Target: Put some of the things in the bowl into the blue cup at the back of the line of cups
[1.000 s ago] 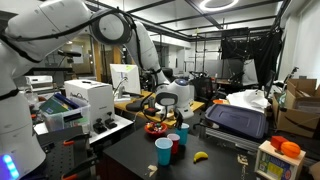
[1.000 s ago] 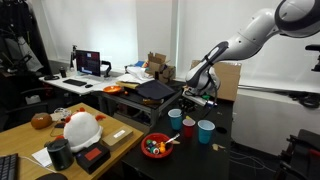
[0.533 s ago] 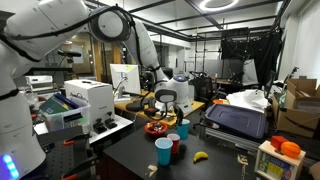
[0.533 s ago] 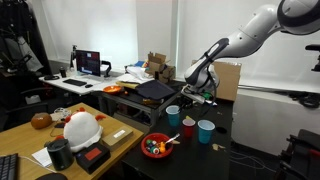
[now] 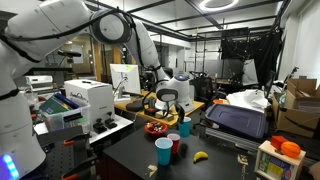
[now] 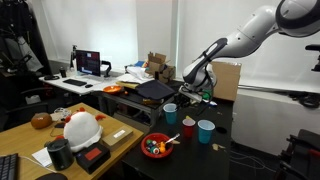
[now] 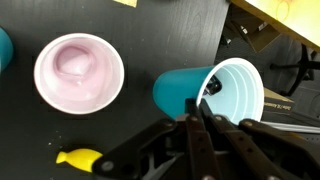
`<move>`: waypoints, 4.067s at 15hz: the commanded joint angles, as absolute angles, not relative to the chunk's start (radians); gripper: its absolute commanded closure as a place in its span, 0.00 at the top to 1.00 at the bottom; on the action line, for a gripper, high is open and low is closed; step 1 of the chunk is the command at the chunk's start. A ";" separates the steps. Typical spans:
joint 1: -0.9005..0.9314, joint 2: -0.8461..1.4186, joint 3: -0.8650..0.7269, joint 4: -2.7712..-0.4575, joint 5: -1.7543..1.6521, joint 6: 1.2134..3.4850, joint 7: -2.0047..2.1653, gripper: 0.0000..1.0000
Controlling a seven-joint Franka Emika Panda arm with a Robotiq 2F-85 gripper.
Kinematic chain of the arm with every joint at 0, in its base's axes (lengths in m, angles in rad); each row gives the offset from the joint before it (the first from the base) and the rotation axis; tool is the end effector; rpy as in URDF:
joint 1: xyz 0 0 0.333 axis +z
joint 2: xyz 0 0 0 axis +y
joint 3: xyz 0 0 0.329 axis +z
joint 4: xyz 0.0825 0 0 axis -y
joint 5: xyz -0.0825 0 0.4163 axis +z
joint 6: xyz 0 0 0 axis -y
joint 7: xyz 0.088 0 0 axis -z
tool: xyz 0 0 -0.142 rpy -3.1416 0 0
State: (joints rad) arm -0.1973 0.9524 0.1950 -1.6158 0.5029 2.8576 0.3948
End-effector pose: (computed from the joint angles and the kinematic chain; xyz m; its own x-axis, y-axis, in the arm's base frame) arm 0.7334 -0.0368 0.0444 0.5694 -0.8219 -0.0129 -0.7460 -0.5101 -0.4281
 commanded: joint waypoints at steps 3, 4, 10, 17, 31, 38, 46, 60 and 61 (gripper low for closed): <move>-0.203 1.022 0.198 -1.476 0.525 2.808 0.375 0.01; -0.201 1.033 0.195 -1.458 0.523 2.802 0.378 0.01; -0.194 1.091 0.178 -1.383 0.520 2.757 0.396 0.01; -0.193 1.136 0.163 -1.336 0.522 2.719 0.415 0.01; -0.170 0.988 0.140 -1.501 0.526 2.737 0.430 0.86; -0.143 0.784 0.154 -1.706 0.500 2.606 0.367 1.00; -0.006 0.782 0.130 -1.687 0.402 2.400 0.323 1.00; 0.110 1.011 0.107 -1.479 0.362 2.324 0.390 1.00; 0.117 1.023 0.109 -1.456 0.361 2.306 0.397 1.00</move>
